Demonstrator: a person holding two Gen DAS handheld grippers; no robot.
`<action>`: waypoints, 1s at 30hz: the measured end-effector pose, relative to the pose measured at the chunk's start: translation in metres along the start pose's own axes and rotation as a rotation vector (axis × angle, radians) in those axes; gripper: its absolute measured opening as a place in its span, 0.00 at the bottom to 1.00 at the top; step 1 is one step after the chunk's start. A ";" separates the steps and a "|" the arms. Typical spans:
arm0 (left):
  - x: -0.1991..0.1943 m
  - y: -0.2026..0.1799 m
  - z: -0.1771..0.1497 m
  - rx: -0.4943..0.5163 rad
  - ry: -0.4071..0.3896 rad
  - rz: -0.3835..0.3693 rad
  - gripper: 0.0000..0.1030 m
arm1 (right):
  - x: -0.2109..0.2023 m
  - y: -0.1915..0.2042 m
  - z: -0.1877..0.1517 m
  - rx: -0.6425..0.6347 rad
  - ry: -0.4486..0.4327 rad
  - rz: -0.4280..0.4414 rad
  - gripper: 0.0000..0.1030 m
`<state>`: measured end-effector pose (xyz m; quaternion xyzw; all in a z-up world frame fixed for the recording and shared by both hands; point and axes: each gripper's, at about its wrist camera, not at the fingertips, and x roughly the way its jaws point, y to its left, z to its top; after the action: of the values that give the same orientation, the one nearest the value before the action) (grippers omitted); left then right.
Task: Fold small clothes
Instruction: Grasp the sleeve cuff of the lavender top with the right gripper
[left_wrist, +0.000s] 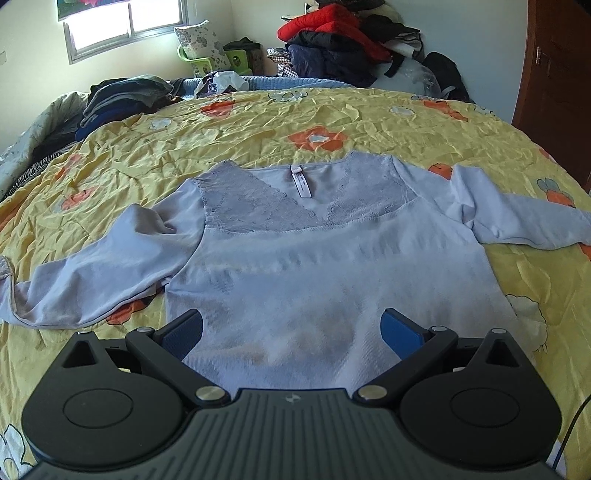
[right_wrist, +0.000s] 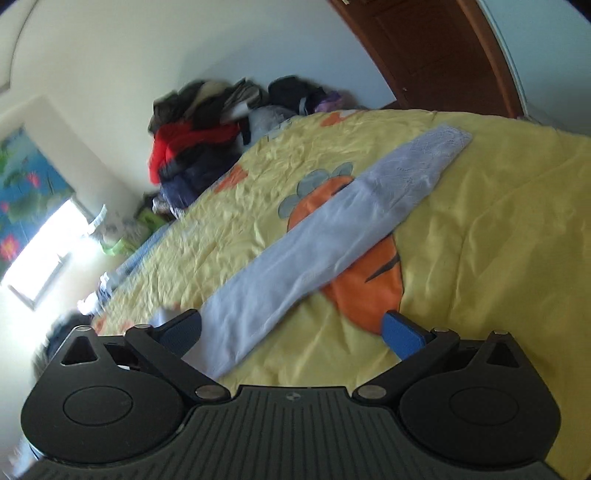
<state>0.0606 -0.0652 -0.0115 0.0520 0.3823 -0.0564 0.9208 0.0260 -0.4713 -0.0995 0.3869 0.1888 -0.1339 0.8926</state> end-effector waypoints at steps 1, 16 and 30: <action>0.001 -0.001 0.000 0.007 0.002 0.002 1.00 | 0.004 -0.007 0.003 0.033 -0.015 0.023 1.00; 0.008 -0.002 0.002 0.031 0.009 0.040 1.00 | 0.082 -0.050 0.070 0.126 -0.231 -0.124 0.56; 0.020 0.009 0.002 0.030 0.021 0.108 1.00 | 0.089 -0.054 0.071 0.194 -0.223 -0.049 0.08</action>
<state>0.0774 -0.0583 -0.0236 0.0869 0.3879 -0.0118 0.9175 0.1013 -0.5676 -0.1287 0.4494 0.0838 -0.2154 0.8629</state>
